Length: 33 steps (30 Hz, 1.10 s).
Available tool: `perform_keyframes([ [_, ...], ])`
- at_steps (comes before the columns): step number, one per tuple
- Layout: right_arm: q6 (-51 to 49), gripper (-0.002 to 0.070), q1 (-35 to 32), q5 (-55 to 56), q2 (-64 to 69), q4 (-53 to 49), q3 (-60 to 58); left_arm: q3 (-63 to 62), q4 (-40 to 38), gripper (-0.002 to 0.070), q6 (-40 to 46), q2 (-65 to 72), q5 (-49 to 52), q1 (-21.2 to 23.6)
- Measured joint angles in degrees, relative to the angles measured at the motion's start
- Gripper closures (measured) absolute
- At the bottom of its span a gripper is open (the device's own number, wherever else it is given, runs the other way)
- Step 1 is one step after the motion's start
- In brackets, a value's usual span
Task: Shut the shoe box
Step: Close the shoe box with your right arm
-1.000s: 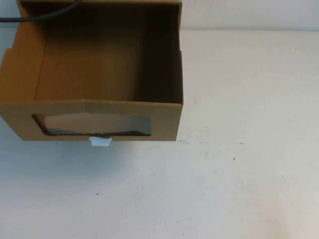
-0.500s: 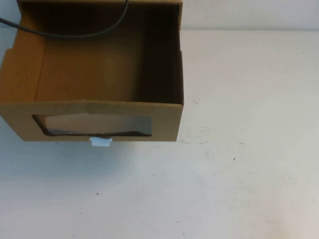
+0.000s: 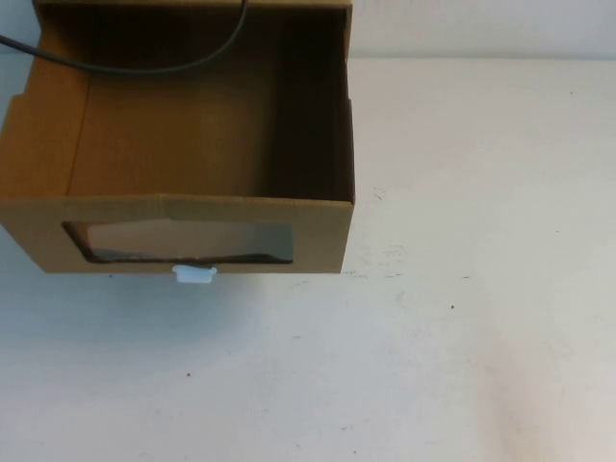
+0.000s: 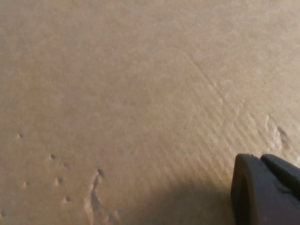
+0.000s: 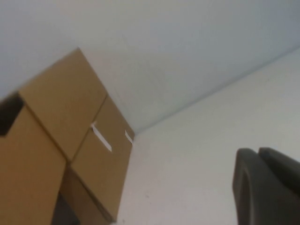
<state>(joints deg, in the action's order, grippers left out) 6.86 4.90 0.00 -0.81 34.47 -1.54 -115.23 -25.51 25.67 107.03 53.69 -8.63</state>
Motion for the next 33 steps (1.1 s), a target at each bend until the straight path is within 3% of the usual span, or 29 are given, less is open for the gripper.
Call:
perform_keyframes([
  [6,0.0,0.0687,0.0,1.1,0.0,6.9,0.0,0.0,0.0,0.068,0.0,0.0,0.0,0.0],
  [11,0.0,0.0687,0.0,-16.7,4.3,9.0,7.7,0.0,0.0,0.068,0.0,0.0,0.0,0.0],
  [19,0.0,0.0687,0.0,-53.6,33.5,-1.0,31.7,0.0,0.0,0.068,0.1,0.0,0.0,0.0],
  [25,1.0,0.0687,0.5,-62.4,49.3,-7.5,43.0,0.0,0.0,0.068,0.1,0.0,0.0,0.0],
  [29,1.0,0.0687,5.4,-63.2,56.0,-8.8,50.0,0.0,0.0,0.068,0.1,0.0,0.0,0.0],
  [33,-5.0,0.0687,18.6,-60.9,62.1,-14.5,56.5,0.0,0.0,0.068,0.1,0.0,0.0,0.0],
])
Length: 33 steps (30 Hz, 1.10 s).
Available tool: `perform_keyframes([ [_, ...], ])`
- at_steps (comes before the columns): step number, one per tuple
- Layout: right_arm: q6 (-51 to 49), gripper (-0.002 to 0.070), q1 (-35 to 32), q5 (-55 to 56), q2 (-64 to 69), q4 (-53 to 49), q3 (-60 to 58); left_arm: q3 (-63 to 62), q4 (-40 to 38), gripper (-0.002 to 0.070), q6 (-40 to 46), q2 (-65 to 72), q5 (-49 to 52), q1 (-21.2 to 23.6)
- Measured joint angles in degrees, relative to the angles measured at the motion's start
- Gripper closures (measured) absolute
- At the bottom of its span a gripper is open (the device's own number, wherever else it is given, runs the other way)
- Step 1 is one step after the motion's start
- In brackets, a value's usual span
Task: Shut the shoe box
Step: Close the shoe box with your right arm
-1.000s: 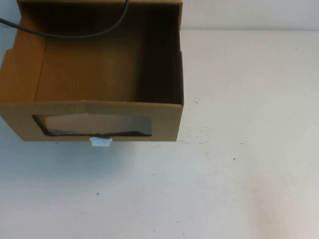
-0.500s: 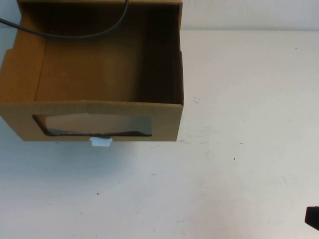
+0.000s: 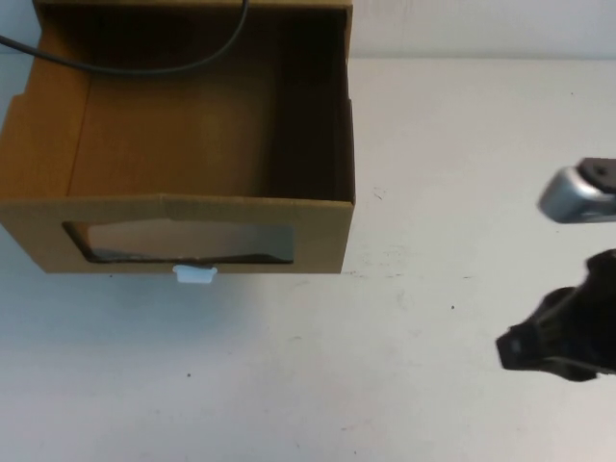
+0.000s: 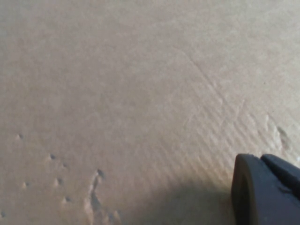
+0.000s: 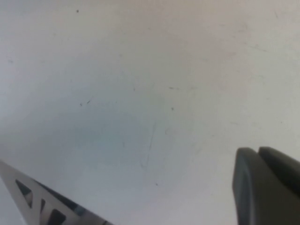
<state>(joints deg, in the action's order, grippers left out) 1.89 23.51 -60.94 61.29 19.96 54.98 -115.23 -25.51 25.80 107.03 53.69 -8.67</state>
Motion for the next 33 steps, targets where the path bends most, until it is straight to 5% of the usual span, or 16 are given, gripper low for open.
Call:
perform_keyframes([
  [8,-24.5,0.0687,29.3,9.4,12.5,-25.7,10.0,0.0,0.0,0.068,0.0,0.0,0.0,0.0],
  [13,-36.5,0.0687,38.7,20.5,19.6,-42.3,13.0,0.0,0.0,0.068,0.0,0.0,0.0,0.0],
  [25,-83.1,0.0687,40.7,38.2,29.2,-93.9,13.3,0.0,0.0,0.068,0.0,0.0,0.0,0.0],
  [33,-100.3,0.0687,39.7,40.4,30.7,-110.5,13.3,0.0,0.0,0.068,0.0,0.0,0.0,0.0],
])
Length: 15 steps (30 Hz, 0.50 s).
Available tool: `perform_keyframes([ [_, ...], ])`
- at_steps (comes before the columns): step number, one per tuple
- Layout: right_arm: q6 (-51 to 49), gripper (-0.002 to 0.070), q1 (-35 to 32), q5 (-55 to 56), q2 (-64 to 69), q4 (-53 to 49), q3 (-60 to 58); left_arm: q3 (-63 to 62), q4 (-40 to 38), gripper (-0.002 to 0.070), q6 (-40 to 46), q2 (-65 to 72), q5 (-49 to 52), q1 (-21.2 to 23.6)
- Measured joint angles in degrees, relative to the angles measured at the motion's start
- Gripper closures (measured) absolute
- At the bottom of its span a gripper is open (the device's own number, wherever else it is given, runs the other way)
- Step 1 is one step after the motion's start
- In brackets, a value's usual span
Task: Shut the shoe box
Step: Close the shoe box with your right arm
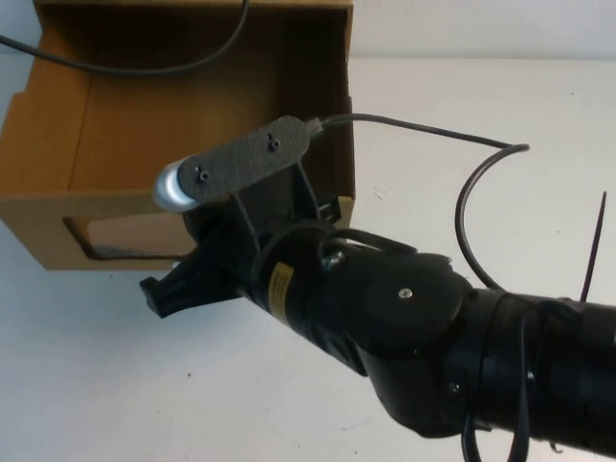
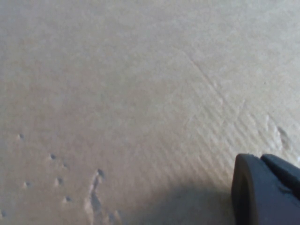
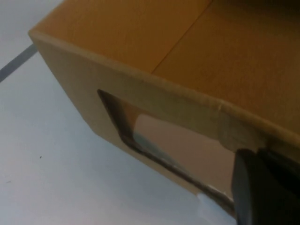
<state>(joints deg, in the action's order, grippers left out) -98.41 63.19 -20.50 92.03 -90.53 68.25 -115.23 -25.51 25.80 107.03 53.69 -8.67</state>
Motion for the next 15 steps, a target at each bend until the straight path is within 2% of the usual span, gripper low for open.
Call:
perform_keyframes([
  [5,-3.2,0.0687,-2.6,2.4,1.6,-2.1,1.5,0.0,0.0,0.068,0.0,0.0,0.0,0.0],
  [15,-3.6,0.0687,-6.2,3.9,4.3,-4.2,8.1,0.0,0.0,0.068,-0.1,0.0,0.0,0.0],
])
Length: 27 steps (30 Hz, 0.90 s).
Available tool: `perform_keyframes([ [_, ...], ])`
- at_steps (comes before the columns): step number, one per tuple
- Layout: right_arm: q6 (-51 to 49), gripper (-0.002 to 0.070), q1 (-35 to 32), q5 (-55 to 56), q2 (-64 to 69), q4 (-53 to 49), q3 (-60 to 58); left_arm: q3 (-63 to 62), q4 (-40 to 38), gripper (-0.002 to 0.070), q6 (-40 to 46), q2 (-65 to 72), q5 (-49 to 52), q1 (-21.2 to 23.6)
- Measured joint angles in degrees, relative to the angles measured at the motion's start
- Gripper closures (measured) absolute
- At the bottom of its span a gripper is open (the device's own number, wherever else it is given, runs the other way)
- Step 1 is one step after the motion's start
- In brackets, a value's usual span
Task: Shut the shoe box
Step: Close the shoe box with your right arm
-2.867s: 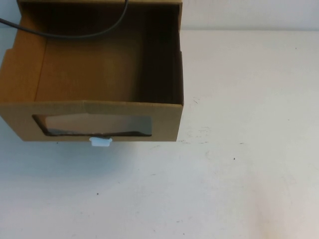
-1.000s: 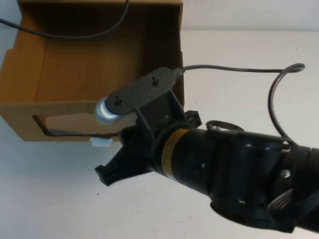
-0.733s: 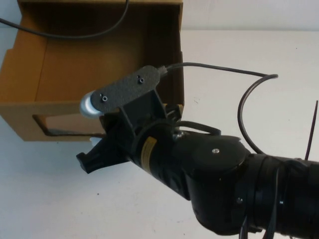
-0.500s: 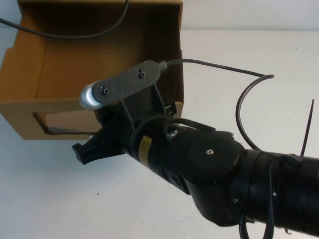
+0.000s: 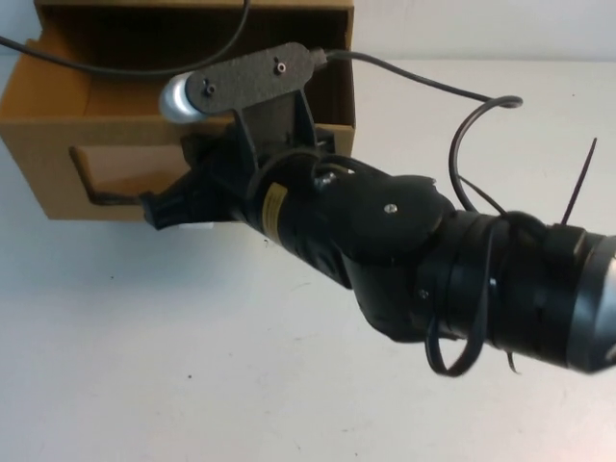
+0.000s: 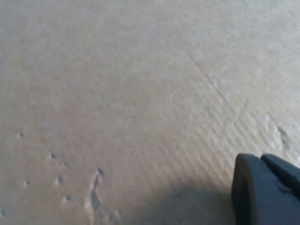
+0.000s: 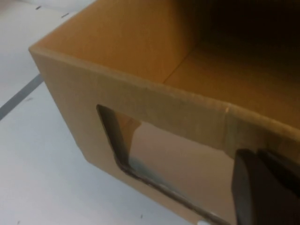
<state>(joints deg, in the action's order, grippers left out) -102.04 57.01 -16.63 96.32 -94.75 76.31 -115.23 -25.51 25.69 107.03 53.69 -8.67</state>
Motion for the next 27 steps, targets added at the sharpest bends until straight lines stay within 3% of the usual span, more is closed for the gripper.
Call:
perform_keyframes([
  [14,-0.1,0.0687,-7.8,5.7,10.0,-0.6,13.2,0.0,0.0,0.068,-0.5,0.0,0.0,0.0],
  [27,-0.1,0.0687,-10.9,8.9,14.3,-1.0,21.0,0.0,0.0,0.068,-0.5,0.0,0.0,0.0],
])
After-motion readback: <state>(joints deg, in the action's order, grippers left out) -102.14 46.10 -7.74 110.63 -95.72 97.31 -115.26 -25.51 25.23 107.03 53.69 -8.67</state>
